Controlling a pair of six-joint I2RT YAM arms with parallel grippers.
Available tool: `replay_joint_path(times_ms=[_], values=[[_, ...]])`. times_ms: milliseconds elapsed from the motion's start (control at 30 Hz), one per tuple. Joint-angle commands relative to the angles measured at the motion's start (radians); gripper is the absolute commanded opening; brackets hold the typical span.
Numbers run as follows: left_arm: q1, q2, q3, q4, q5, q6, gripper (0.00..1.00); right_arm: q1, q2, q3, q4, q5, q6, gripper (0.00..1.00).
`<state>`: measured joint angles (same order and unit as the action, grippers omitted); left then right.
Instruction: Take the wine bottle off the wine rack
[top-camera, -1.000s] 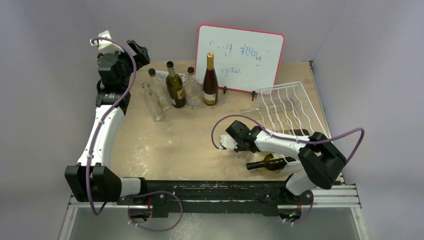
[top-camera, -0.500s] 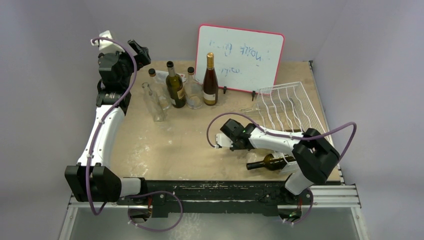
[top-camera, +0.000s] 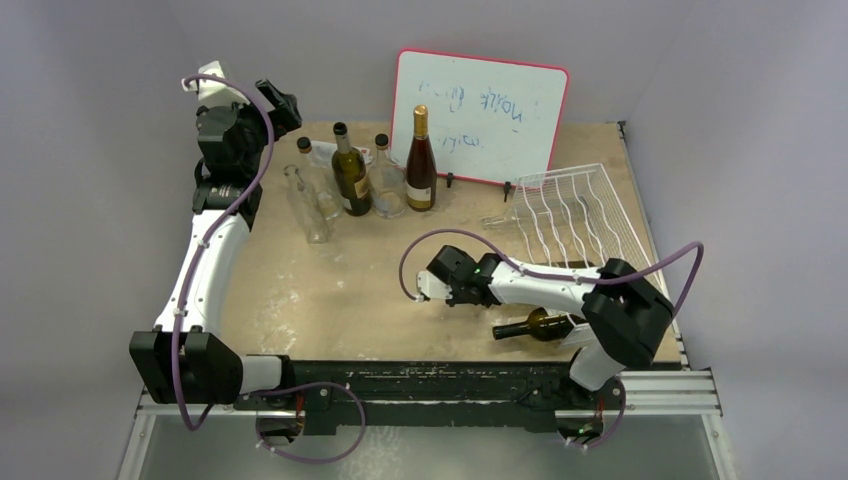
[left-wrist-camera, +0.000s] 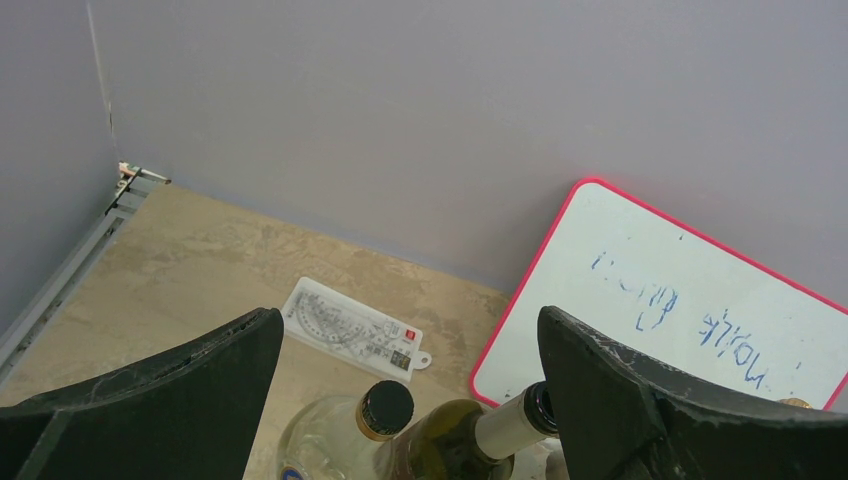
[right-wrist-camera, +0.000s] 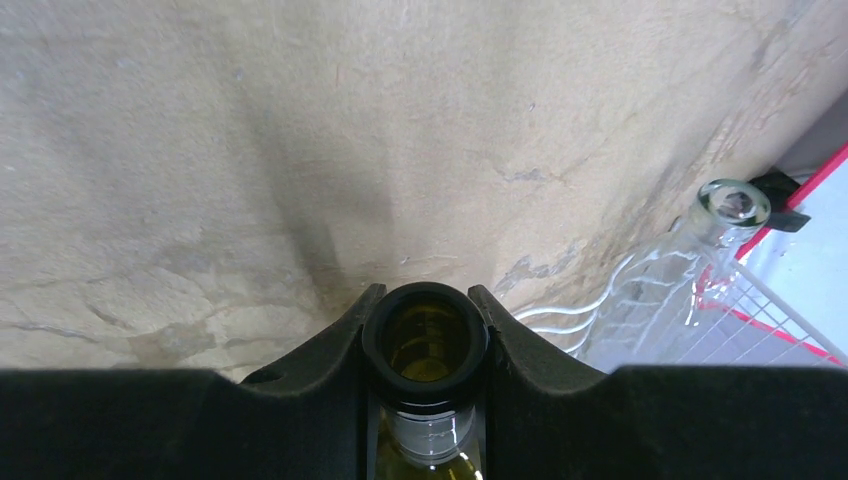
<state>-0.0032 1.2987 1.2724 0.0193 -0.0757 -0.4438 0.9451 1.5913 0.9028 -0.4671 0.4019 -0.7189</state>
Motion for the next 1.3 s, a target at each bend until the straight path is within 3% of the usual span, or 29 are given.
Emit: replay_joint_path(times_ms=[0, 333, 500, 700, 967, 1267], values=[[0.003, -0.032, 0.046, 0.041, 0.015, -0.002, 0.98, 0.035, -0.015, 0.054, 0.063, -0.009, 0.074, 0.00], [0.003, -0.044, 0.037, 0.041, -0.010, 0.008, 0.98, 0.109, -0.052, 0.057, 0.156, 0.032, 0.142, 0.00], [-0.027, -0.051, 0.039, 0.027, -0.095, 0.058, 0.98, 0.146, -0.054, 0.104, 0.182, 0.048, 0.162, 0.00], [-0.027, -0.122, 0.040, -0.111, -0.130, 0.034, 0.98, 0.149, -0.092, 0.102, 0.295, 0.056, 0.126, 0.00], [-0.027, -0.178, 0.036, -0.311, -0.053, -0.002, 0.98, 0.150, -0.196, 0.130, 0.402, 0.023, 0.110, 0.00], [-0.027, -0.169, 0.122, -0.418, -0.060, -0.032, 0.98, 0.152, -0.320, 0.175, 0.469, -0.100, 0.121, 0.00]])
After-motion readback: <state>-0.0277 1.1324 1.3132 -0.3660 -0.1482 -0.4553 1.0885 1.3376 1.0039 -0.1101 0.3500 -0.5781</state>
